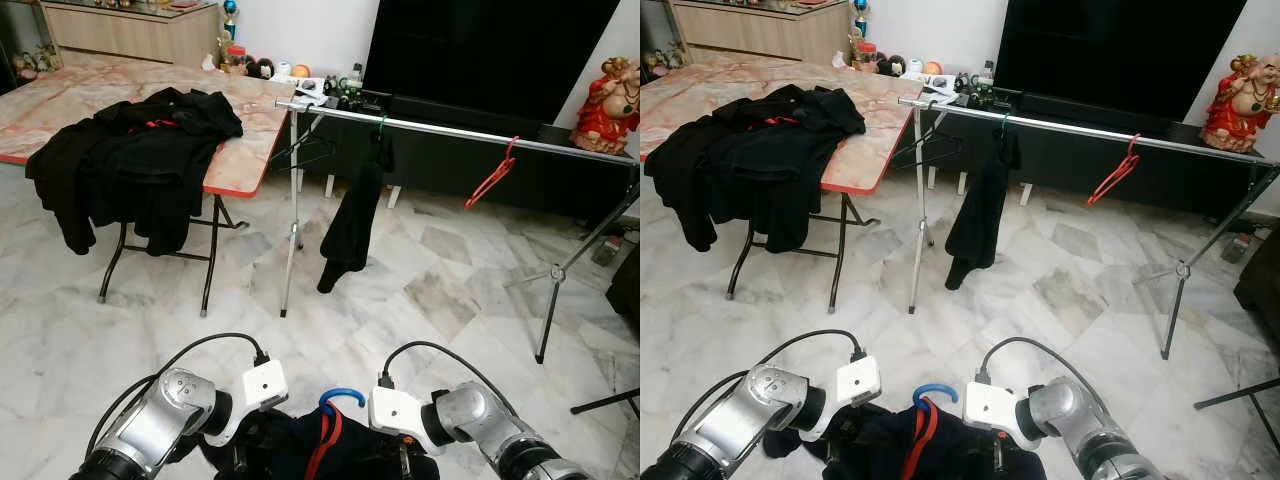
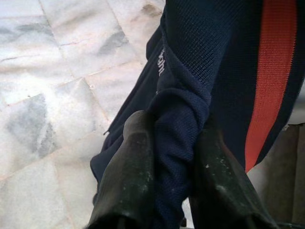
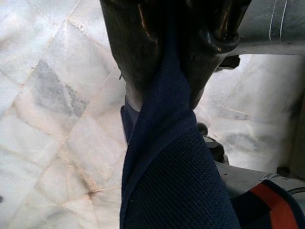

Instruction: Hang hanger

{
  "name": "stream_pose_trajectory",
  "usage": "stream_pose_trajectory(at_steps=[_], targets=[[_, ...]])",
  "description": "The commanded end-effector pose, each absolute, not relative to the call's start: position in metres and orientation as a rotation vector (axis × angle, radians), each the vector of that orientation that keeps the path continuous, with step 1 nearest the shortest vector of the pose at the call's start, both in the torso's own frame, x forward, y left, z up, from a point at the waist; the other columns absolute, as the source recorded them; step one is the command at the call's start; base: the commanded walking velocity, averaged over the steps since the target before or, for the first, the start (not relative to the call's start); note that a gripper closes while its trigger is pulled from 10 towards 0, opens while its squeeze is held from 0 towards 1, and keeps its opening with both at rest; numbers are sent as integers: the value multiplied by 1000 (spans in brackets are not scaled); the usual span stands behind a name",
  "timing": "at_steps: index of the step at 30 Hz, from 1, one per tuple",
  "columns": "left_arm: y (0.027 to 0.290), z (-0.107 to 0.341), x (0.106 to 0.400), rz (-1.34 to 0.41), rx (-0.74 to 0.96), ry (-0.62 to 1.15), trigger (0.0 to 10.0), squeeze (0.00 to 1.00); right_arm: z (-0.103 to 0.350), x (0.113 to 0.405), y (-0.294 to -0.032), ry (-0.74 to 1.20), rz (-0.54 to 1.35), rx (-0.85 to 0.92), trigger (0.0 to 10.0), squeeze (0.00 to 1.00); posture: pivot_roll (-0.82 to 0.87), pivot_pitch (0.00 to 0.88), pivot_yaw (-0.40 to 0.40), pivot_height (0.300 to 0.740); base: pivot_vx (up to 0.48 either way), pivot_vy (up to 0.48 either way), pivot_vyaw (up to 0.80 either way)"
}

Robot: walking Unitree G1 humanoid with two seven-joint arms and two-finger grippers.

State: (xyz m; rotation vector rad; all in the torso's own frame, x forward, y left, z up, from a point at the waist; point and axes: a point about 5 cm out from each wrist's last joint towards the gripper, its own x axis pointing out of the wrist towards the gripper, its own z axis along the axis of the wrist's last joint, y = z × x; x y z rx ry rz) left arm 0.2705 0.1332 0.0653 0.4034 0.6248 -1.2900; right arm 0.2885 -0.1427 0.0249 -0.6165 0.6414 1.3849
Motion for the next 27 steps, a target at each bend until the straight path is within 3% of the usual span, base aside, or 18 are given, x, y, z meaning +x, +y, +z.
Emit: stream_pose_trajectory(at_steps=[1, 20, 24, 25, 26, 27], targets=[[124, 68, 271, -1314, 402, 599, 0, 0, 36, 298, -139, 577, 1352, -617, 10000, 1000, 72, 0, -125, 740, 0, 0, 0], [144, 49, 287, -1046, 486, 591, 0, 0, 36, 293, -150, 676, 1468, -695, 10000, 1000, 63, 0, -131, 740, 0, 0, 0], [152, 45, 296, -904, 444, 549, 0, 0, 35, 298, -158, 669, 1367, -761, 10000, 1000, 61, 0, -131, 740, 0, 0, 0], [159, 42, 300, -796, 434, 513, 0, 0, 36, 305, -162, 636, 1224, -770, 10000, 1000, 62, 0, -129, 740, 0, 0, 0], [159, 42, 300, -796, 434, 513, 0, 0, 36, 305, -162, 636, 1224, -770, 10000, 1000, 62, 0, -129, 740, 0, 0, 0], [171, 35, 303, -652, 416, 517, 0, 0, 35, 312, -170, 609, 1047, -768, 10000, 1000, 63, 0, -131, 740, 0, 0, 0]])
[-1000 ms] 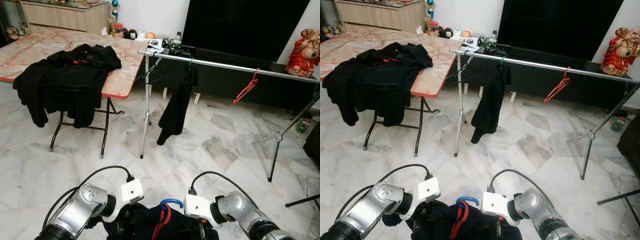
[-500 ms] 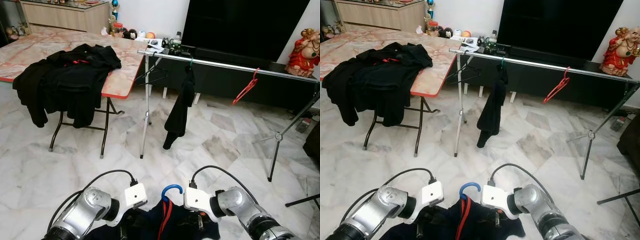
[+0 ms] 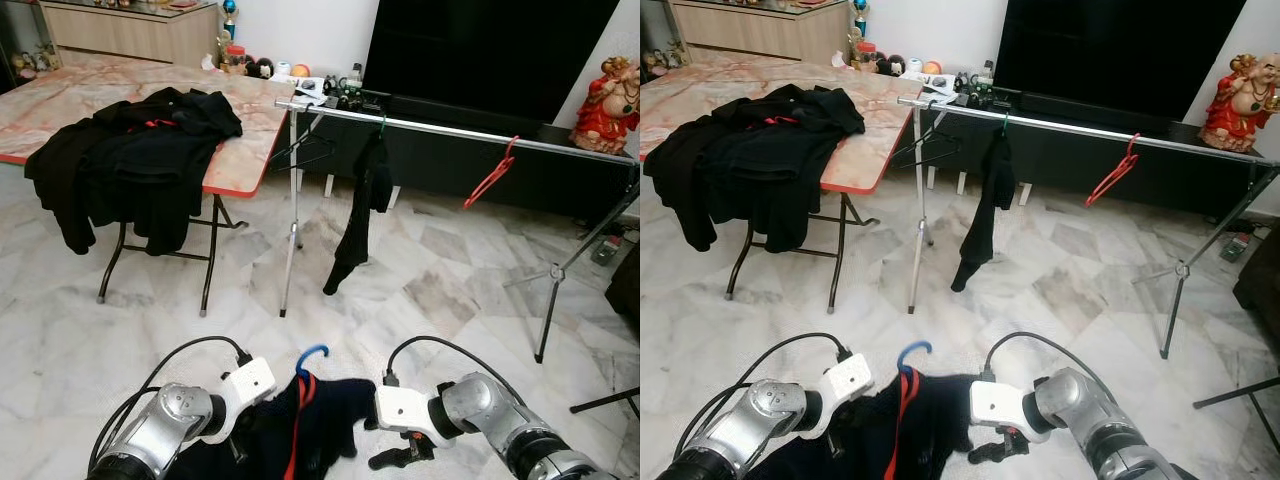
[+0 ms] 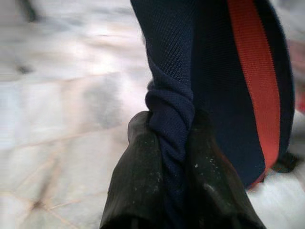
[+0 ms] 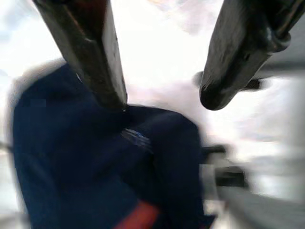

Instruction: Hang hanger

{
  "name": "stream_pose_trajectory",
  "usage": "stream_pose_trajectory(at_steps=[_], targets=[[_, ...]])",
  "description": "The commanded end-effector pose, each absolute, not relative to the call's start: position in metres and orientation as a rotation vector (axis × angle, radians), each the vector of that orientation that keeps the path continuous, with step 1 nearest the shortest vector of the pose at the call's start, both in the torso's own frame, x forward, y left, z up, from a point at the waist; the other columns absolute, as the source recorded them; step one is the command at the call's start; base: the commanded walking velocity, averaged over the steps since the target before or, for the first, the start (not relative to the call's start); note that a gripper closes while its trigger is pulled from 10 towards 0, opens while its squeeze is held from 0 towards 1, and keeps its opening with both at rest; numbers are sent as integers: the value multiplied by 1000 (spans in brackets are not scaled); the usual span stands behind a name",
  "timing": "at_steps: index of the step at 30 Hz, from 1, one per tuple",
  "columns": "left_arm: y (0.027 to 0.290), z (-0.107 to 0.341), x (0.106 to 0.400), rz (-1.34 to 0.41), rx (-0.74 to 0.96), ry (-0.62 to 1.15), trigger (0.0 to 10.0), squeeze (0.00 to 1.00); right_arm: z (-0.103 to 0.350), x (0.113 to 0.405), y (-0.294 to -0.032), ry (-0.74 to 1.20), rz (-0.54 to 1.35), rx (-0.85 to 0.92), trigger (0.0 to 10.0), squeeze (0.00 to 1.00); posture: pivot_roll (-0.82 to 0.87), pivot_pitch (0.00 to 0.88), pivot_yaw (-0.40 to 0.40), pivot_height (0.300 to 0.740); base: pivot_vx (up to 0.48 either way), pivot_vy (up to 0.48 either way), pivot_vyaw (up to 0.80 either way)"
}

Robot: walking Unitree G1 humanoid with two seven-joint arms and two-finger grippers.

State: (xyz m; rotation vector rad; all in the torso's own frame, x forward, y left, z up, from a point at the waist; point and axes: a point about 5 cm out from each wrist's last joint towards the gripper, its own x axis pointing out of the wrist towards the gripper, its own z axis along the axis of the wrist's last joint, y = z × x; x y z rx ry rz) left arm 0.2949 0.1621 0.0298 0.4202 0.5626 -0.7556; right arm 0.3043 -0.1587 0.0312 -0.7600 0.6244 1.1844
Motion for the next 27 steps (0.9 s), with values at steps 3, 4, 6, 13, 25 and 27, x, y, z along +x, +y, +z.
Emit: stream_pose_trajectory(at_steps=[3, 4, 6, 13, 25, 27], targets=[[186, 27, 302, -515, 431, 518, 0, 0, 33, 314, -176, 589, 913, -674, 10000, 0, 60, 0, -129, 740, 0, 0, 0], [193, 24, 300, -437, 389, 510, 0, 0, 31, 313, -180, 586, 833, -573, 10000, 0, 63, 1, -126, 740, 0, 0, 0], [209, 17, 294, -315, 338, 521, 0, 0, 19, 305, -189, 604, 669, -433, 10000, 0, 63, 4, -124, 740, 0, 0, 0], [237, -9, 266, -74, 301, 580, 0, 0, -19, 271, -215, 719, 243, -148, 10000, 0, 61, 4, -105, 740, 0, 0, 0], [249, -36, 229, 133, 106, 638, 10000, 0, -69, 202, -220, 913, -106, 143, 10000, 0, 74, 0, -84, 740, 0, 0, 0], [247, -42, 222, 134, 102, 668, 10000, 0, -74, 195, -217, 928, -130, 168, 10000, 0, 71, 0, -80, 740, 0, 0, 0]])
